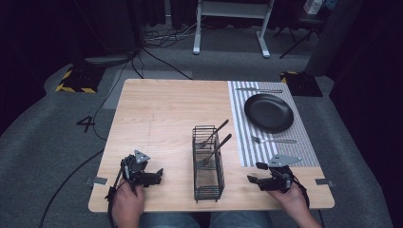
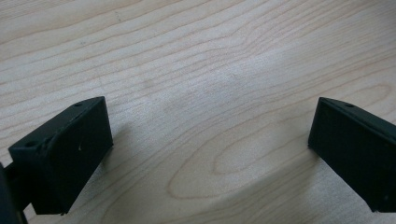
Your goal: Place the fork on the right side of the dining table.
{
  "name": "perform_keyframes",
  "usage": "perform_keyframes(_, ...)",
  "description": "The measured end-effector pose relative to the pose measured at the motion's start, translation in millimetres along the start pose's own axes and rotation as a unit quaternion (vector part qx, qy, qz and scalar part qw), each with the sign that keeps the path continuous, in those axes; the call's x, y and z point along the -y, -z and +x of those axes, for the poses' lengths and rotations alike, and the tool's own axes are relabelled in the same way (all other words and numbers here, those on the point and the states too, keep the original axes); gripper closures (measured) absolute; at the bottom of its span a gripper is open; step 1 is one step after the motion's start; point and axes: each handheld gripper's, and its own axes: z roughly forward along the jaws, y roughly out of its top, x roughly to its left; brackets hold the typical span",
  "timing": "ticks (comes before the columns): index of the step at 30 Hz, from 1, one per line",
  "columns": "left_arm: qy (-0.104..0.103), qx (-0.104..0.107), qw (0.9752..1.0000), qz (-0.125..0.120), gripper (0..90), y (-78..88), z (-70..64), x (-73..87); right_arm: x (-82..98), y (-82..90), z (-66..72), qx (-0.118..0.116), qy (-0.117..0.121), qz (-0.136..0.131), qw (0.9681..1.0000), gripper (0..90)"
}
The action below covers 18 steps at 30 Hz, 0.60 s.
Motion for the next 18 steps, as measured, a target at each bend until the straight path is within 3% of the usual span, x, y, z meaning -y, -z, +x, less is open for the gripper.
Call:
perform_keyframes(4, 0.000, 0.000, 1.0000, 0.000, 0.0, 0.0, 0.0, 0.0, 4.1, -4.0, 1.7, -0.003, 0.006, -0.001, 1.0000, 31.6)
perform_keyframes(12, 0.000, 0.000, 1.0000, 0.000, 0.0, 0.0, 0.0, 0.0, 12.5, -12.0, 3.3, 0.015, 0.024, 0.004, 0.9996, 29.8)
perform_keyframes(18, 0.000, 0.000, 1.0000, 0.000, 0.0, 0.0, 0.0, 0.1, 16.8, -17.5, 4.7, 0.021, 0.032, 0.009, 0.9992, 19.8)
